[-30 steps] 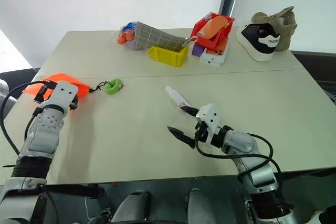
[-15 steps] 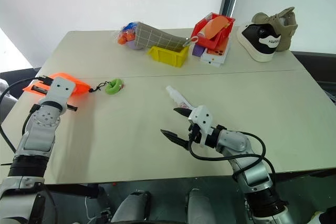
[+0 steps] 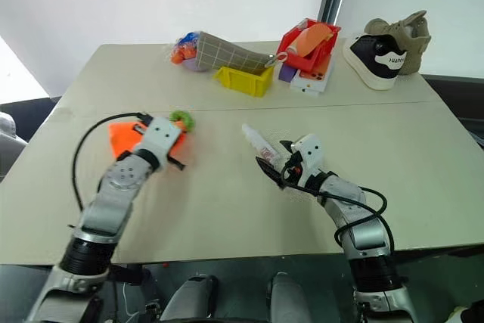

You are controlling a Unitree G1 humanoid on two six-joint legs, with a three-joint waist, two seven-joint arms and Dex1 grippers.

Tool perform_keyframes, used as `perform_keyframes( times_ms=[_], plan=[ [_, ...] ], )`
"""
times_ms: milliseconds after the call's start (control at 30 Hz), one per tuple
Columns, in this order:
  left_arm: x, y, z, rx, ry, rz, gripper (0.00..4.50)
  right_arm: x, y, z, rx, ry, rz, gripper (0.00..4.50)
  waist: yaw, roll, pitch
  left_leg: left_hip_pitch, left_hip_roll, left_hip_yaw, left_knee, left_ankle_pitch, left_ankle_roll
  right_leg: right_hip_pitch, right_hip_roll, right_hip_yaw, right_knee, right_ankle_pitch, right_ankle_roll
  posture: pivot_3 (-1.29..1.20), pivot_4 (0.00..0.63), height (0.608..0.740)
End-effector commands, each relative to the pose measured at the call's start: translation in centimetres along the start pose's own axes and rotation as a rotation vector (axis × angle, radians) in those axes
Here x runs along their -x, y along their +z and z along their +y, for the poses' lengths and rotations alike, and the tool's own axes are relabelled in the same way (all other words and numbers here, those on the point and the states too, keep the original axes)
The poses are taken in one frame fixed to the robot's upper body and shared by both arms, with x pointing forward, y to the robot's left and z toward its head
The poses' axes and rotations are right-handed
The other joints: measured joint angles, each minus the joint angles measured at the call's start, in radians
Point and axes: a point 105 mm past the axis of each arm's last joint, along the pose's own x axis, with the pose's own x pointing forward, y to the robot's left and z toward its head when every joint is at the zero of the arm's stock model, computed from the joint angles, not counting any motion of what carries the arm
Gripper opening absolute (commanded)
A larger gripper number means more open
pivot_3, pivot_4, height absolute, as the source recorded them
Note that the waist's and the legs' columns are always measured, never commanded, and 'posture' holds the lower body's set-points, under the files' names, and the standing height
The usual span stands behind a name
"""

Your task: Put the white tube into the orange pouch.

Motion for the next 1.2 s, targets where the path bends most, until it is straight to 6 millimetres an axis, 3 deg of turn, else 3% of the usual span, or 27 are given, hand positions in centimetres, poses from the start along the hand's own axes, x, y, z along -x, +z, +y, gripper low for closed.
perform_keyframes(
  times_ms=[33, 200, 467, 567, 700, 800, 967, 1200],
  plan=[
    [0.3, 3.7, -2.0, 0.01, -0.089, -0.103, 0.03, -0.4, 0.7, -0.2, -0.001, -0.005, -0.028, 4.5, -0.003, 0.0, 0.0, 0.0, 0.0, 0.0, 0.0, 0.0, 0.0, 0.0, 0.0, 0.0, 0.0, 0.0, 0.0, 0.0, 0.15, 0.74],
    [1.6, 4.3, -2.9, 0.057, -0.194, -0.094, 0.03, -1.6, -1.0, -0.4, 0.006, -0.007, 0.032, 4.5, -0.009, 0.0, 0.0, 0.001, 0.0, 0.0, 0.0, 0.0, 0.0, -0.001, 0.001, 0.0, 0.001, 0.0, 0.0, 0.0, 0.15, 0.74],
    [6.6, -1.5, 2.9, 0.153, -0.185, 0.072, 0.03, -3.3, -1.8, -0.9, 0.013, -0.044, 0.044, 4.5, -0.016, 0.002, 0.001, 0.001, 0.001, -0.001, 0.0, 0.0, 0.0, -0.002, 0.002, 0.0, 0.003, 0.0, -0.001, 0.0, 0.15, 0.74],
    [8.4, -3.1, 3.5, 0.153, -0.217, 0.12, 0.03, -3.6, -2.0, -0.9, 0.011, -0.046, 0.043, 4.5, -0.013, 0.002, 0.001, 0.001, 0.001, -0.001, 0.0, 0.0, 0.0, -0.002, 0.001, 0.001, 0.002, 0.0, -0.001, 0.0, 0.15, 0.74],
    [8.7, -3.0, 2.8, 0.168, -0.257, 0.094, 0.03, -4.0, -2.0, -1.2, 0.007, -0.053, 0.037, 4.5, -0.001, 0.002, 0.001, 0.001, 0.001, -0.001, 0.0, 0.0, 0.0, -0.001, 0.001, 0.0, 0.001, 0.0, -0.002, 0.0, 0.15, 0.74],
    [8.3, -2.7, 2.4, 0.177, -0.257, 0.075, 0.0, -4.1, -2.1, -1.5, 0.005, -0.066, 0.034, 3.69, -0.003, 0.002, 0.0, 0.001, 0.001, -0.001, 0.0, 0.0, 0.0, -0.001, 0.001, 0.001, 0.001, 0.0, -0.002, 0.0, 0.15, 0.74],
    [7.5, -2.2, 1.8, 0.201, -0.256, 0.044, 0.0, -4.0, -2.0, -1.6, 0.009, -0.07, 0.025, 1.21, -0.006, 0.002, 0.0, 0.001, 0.001, -0.001, 0.0, 0.0, 0.0, -0.001, 0.001, 0.0, 0.002, 0.002, -0.005, 0.0, 0.15, 0.74],
    [6.5, -0.9, 0.3, 0.253, -0.309, -0.02, 0.0, -2.2, -0.5, -1.0, 0.048, -0.019, -0.026, 1.1, -0.002, 0.002, 0.0, 0.001, 0.001, -0.001, 0.0, 0.0, 0.0, -0.001, 0.001, 0.0, 0.001, 0.002, -0.005, 0.0, 0.15, 0.74]
  ],
)
